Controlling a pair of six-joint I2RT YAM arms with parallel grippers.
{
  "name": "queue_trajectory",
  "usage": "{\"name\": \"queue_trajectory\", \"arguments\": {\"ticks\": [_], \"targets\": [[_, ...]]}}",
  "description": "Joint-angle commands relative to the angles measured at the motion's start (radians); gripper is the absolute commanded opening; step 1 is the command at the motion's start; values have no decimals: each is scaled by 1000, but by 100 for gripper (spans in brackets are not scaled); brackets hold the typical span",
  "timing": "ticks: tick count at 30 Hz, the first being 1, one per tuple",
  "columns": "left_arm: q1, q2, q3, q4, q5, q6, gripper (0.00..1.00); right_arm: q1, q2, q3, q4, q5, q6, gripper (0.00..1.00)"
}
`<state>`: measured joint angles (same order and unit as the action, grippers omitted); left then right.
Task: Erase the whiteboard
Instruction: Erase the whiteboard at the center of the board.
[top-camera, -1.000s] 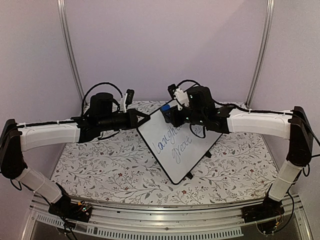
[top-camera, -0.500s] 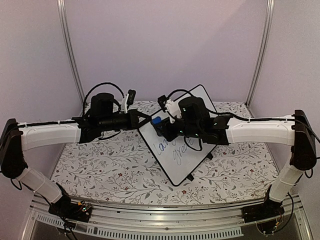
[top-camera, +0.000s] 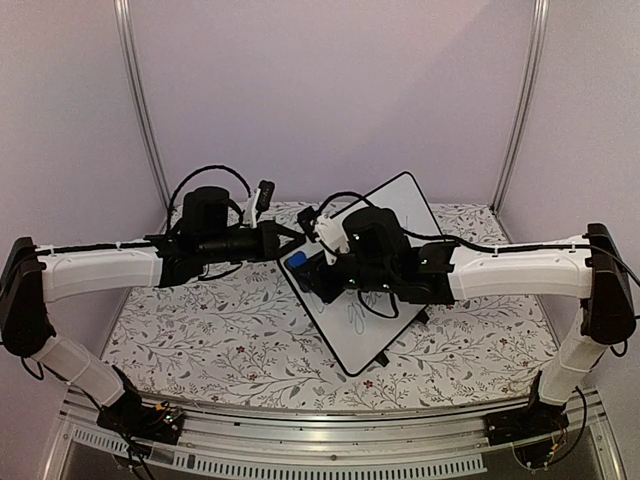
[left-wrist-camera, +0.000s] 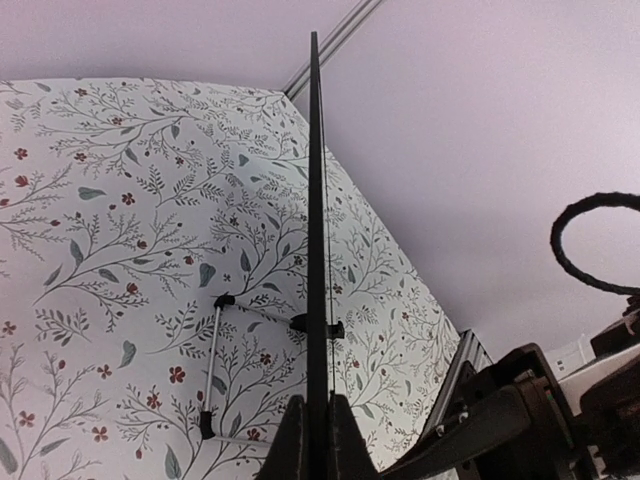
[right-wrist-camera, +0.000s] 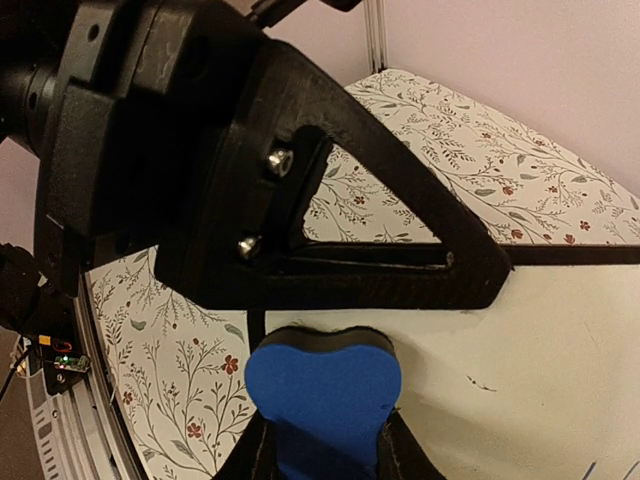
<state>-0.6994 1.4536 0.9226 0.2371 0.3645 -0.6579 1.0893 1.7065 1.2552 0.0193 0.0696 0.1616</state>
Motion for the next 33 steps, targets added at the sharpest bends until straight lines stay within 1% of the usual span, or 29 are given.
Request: {"name": "queue_trajectory", "arguments": {"ticks": [1, 12, 19, 33], "targets": [[-52, -2, 7, 12, 116, 38, 0, 12, 12, 8, -58, -14, 20, 17], [-52, -14, 7, 6, 104, 41, 0, 12, -28, -82, -131, -9, 57, 17], [-52, -12, 6, 5, 102, 42, 0, 12, -53, -161, -137, 5, 77, 17], [-53, -4, 5, 7, 100, 40, 0, 12, -115, -327, -127, -22, 130, 17]]}}
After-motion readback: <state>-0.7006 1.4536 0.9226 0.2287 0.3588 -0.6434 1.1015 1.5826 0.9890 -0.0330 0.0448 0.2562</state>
